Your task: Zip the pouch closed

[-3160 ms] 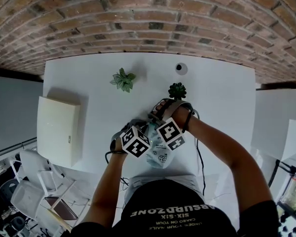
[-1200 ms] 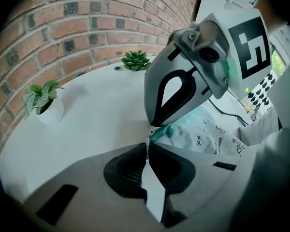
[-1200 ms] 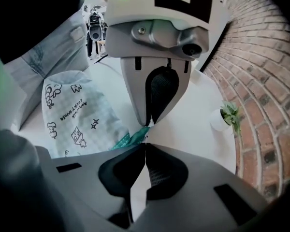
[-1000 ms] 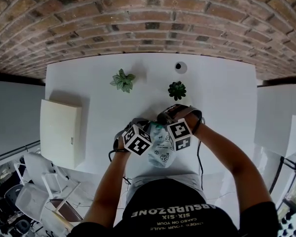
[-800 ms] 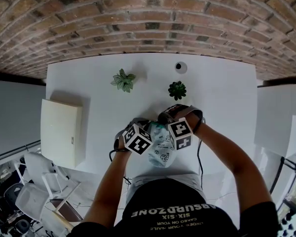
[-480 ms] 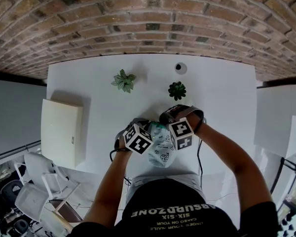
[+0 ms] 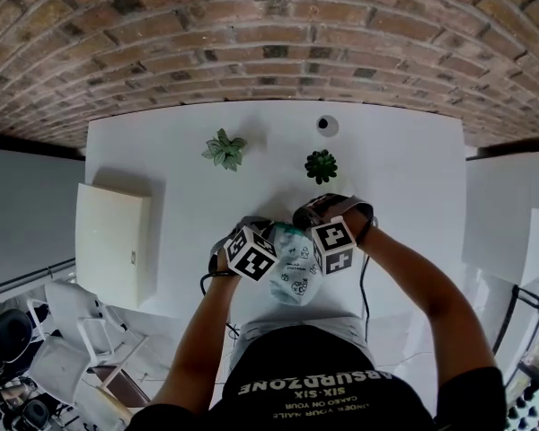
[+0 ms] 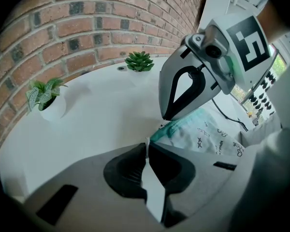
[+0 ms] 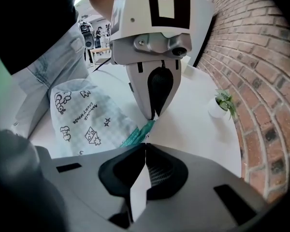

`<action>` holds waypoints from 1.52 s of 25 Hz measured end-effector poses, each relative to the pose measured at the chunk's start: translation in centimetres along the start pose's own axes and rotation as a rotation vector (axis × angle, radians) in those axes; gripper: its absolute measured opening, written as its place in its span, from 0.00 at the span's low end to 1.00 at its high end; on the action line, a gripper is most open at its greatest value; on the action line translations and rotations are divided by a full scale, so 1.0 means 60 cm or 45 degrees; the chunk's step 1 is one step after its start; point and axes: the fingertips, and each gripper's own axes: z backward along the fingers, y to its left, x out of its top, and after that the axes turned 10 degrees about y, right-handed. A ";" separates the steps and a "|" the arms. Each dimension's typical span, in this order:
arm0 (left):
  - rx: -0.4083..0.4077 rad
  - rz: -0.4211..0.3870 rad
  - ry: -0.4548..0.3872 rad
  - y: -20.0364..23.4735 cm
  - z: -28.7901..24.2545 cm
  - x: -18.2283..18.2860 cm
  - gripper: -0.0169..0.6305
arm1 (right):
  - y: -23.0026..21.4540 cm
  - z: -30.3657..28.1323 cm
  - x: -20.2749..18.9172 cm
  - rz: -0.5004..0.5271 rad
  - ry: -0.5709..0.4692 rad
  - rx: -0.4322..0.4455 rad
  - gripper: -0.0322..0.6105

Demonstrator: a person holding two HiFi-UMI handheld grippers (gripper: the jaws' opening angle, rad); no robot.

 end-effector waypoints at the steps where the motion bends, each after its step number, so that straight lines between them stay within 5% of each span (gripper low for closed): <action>1: -0.001 0.000 0.001 0.000 0.000 0.000 0.07 | 0.001 0.000 -0.001 -0.004 0.000 0.001 0.05; 38: -0.007 0.009 0.008 0.001 0.000 -0.001 0.07 | 0.025 0.009 -0.022 -0.113 0.059 0.053 0.05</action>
